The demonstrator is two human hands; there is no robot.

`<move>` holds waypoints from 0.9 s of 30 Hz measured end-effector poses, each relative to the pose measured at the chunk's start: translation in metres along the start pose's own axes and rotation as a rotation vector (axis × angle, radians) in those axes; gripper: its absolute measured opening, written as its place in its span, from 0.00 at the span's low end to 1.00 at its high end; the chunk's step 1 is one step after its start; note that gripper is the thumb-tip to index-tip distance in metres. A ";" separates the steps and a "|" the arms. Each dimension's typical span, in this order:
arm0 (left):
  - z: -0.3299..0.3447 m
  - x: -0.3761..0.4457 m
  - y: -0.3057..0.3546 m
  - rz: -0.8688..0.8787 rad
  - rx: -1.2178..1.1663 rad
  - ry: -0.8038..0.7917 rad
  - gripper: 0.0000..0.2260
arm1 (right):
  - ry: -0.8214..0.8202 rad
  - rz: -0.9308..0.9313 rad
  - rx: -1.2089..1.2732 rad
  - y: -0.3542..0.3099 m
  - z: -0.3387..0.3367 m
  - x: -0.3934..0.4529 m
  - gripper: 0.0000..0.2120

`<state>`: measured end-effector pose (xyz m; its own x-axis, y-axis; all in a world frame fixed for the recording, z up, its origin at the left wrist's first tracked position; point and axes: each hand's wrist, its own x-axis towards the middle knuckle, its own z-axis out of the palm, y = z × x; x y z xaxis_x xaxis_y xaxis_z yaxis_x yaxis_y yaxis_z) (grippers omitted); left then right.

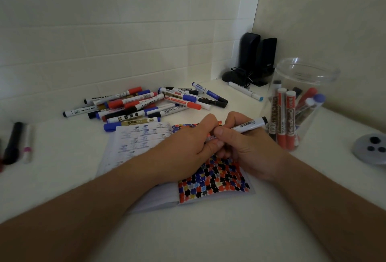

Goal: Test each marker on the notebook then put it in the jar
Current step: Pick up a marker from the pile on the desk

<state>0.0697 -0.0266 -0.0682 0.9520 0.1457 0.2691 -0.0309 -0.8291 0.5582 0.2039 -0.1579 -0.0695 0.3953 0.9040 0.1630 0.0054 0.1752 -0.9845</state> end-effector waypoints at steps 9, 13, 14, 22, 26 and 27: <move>-0.004 0.003 -0.001 -0.021 0.022 -0.007 0.10 | 0.008 -0.001 -0.056 -0.002 -0.006 -0.005 0.09; -0.009 0.001 -0.001 -0.134 -0.068 -0.081 0.27 | 0.093 0.014 -0.046 -0.004 -0.007 -0.001 0.06; -0.011 -0.001 -0.001 -0.154 -0.092 -0.102 0.27 | 0.120 0.006 -0.010 -0.008 -0.008 0.000 0.07; -0.020 -0.006 -0.007 -0.133 -0.119 -0.057 0.13 | 0.156 0.016 0.026 -0.049 -0.020 -0.020 0.13; -0.019 -0.010 0.003 -0.154 -0.150 -0.035 0.11 | 0.051 0.059 -0.258 -0.049 -0.025 -0.037 0.10; -0.018 -0.011 0.005 -0.149 -0.153 -0.045 0.11 | 0.043 0.080 -0.318 -0.046 -0.025 -0.044 0.10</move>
<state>0.0536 -0.0227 -0.0536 0.9622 0.2330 0.1411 0.0684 -0.7081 0.7028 0.2097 -0.2152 -0.0332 0.4447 0.8914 0.0877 0.2564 -0.0329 -0.9660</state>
